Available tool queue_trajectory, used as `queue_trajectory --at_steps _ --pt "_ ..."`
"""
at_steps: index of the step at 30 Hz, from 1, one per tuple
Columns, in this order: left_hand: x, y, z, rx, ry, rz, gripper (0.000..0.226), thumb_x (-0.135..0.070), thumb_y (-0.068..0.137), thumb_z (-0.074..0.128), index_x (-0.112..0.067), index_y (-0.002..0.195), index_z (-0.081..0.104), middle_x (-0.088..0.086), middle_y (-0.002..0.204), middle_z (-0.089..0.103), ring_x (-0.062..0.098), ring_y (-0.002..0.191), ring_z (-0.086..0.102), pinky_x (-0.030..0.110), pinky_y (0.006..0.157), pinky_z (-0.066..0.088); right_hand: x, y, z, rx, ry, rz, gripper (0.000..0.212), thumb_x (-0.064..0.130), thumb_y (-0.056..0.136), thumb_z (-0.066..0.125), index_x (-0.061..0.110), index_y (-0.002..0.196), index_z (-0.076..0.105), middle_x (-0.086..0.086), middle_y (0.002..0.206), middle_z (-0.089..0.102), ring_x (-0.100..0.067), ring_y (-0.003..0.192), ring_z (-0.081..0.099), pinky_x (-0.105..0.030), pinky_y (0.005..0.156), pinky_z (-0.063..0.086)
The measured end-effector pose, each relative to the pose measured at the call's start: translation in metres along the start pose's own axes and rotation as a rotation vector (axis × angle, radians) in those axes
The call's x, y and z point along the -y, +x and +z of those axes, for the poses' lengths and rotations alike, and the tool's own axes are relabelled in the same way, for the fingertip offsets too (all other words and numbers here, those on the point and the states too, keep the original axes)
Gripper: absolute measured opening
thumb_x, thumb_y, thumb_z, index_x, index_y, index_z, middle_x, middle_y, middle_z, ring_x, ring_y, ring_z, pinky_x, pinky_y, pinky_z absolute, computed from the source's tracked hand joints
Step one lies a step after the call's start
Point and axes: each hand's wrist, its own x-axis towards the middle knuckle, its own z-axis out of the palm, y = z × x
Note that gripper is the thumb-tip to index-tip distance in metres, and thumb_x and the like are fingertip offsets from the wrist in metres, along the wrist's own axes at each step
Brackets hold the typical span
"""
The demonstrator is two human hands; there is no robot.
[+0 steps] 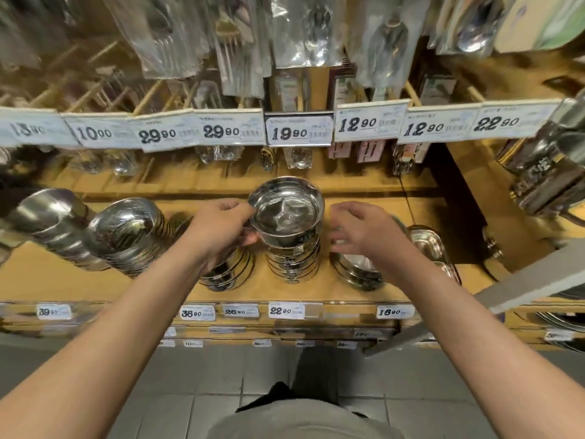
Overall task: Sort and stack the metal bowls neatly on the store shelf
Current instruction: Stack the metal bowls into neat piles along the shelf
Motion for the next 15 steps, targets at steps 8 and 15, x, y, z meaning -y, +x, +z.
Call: queue_trajectory --at_steps 8,15 --pt "-0.001 0.026 -0.004 0.073 0.144 0.043 0.021 -0.014 0.099 0.059 0.002 0.101 0.073 0.014 0.085 0.075 0.013 0.061 0.065 0.023 0.061 0.058 0.001 0.016 0.026 -0.115 0.049 0.023 0.034 0.031 0.095 0.07 0.01 0.122 0.066 -0.011 0.117 0.071 -0.022 0.102 0.073 -0.031 0.086 0.063" --pt "-0.001 0.042 -0.004 0.029 0.317 0.129 0.021 -0.018 0.094 0.065 -0.006 0.11 0.069 0.003 0.09 0.071 0.011 0.073 0.06 0.021 0.059 0.049 -0.004 0.018 0.044 -0.161 0.231 0.107 0.025 0.019 0.09 0.077 0.006 0.104 0.061 -0.009 0.083 0.078 -0.022 0.079 0.078 -0.037 0.084 0.064"
